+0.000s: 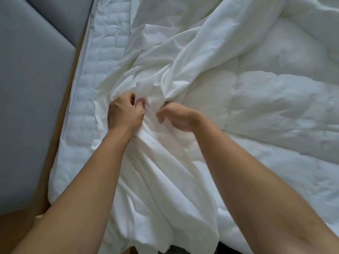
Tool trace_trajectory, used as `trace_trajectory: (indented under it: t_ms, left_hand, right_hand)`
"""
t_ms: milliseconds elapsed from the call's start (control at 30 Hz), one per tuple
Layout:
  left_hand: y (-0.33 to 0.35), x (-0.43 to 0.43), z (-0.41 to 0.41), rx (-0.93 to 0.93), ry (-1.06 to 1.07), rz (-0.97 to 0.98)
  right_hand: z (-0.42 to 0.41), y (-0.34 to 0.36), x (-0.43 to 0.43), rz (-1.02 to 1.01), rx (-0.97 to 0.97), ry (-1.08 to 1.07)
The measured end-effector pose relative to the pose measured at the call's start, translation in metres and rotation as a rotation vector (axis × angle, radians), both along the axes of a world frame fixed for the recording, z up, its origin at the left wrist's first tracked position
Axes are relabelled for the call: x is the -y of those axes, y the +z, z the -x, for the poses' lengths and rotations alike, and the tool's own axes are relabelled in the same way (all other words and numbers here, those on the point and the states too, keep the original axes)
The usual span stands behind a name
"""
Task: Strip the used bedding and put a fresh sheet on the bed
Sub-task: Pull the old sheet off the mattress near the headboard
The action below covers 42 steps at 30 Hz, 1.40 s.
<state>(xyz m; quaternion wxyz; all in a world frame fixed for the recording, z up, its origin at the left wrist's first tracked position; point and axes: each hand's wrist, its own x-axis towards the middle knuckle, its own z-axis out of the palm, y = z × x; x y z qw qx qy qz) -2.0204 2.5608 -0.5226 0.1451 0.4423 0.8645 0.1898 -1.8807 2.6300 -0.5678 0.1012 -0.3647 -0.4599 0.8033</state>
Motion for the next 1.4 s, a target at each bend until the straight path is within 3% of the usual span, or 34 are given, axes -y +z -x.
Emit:
trace_trajectory:
  t_ms: [67, 133, 233, 300, 367, 433, 500, 567, 633, 667, 767, 833, 867, 933, 967, 1067, 1167, 1267, 1400]
  left_hand:
    - [-0.008, -0.007, 0.009, -0.014, -0.045, 0.023]
    - [-0.013, -0.013, 0.016, -0.013, -0.083, 0.058]
    - [-0.014, -0.016, 0.026, 0.009, -0.086, -0.069]
    - [-0.010, -0.023, 0.027, 0.166, -0.164, -0.168]
    - [-0.007, -0.030, 0.024, 0.335, -0.297, -0.156]
    - [-0.007, -0.036, 0.027, 0.349, -0.286, -0.175]
    - [-0.017, -0.044, 0.044, 0.155, -0.104, -0.206]
    - [-0.028, -0.050, 0.058, 0.008, 0.112, 0.013]
    - [-0.037, -0.052, 0.053, -0.034, 0.142, 0.251]
    - [-0.041, -0.051, 0.047, -0.090, 0.112, 0.279]
    - [-0.046, -0.049, 0.039, -0.202, 0.090, 0.179]
    - [-0.049, -0.048, 0.037, -0.271, 0.034, 0.099]
    - [-0.051, -0.047, 0.034, -0.311, -0.029, 0.062]
    - [-0.052, -0.049, 0.025, -0.348, -0.177, 0.023]
    - [-0.051, -0.052, 0.020, -0.333, -0.242, 0.030]
    - [-0.044, -0.064, 0.000, -0.335, -0.338, 0.048]
    - [-0.038, -0.073, -0.035, -0.415, -0.420, 0.037]
    - [-0.032, -0.076, -0.063, -0.425, -0.464, 0.084]
    - [-0.009, -0.070, -0.076, -0.328, -0.411, 0.015]
  right_hand:
    - [-0.009, -0.012, -0.012, 0.367, -0.264, -0.233]
    - [0.002, -0.019, -0.013, 0.516, -0.426, -0.342]
    - [0.061, -0.013, -0.003, 0.505, -0.394, -0.453]
    - [0.085, -0.016, 0.011, 0.492, -0.407, -0.603]
    - [0.092, -0.021, 0.011, 0.487, -0.295, -0.740]
    - [0.092, -0.029, 0.021, 0.531, -0.408, -0.666]
    - [0.060, -0.049, 0.019, 0.472, -0.109, -0.631]
    - [0.016, -0.067, 0.016, 0.419, 0.310, -0.804]
    - [-0.036, -0.075, 0.014, 0.300, 0.666, -0.992]
    - [-0.068, -0.078, 0.013, 0.249, 0.810, -1.119]
    - [-0.153, -0.079, 0.015, 0.321, 1.024, -1.504]
    - [-0.166, -0.073, 0.021, 0.370, 0.928, -1.488]
    - [-0.160, -0.070, 0.024, 0.368, 0.763, -1.406]
    - [-0.134, -0.056, 0.030, 0.415, 0.400, -1.131]
    - [-0.120, -0.047, 0.031, 0.414, 0.313, -0.984]
    - [-0.094, -0.043, 0.033, 0.259, 0.383, -0.782]
    - [-0.081, -0.048, 0.031, 0.220, 0.459, -0.769]
    - [-0.078, -0.056, 0.029, 0.129, 0.700, -0.762]
    - [-0.106, -0.059, 0.027, 0.135, 0.564, -0.951]
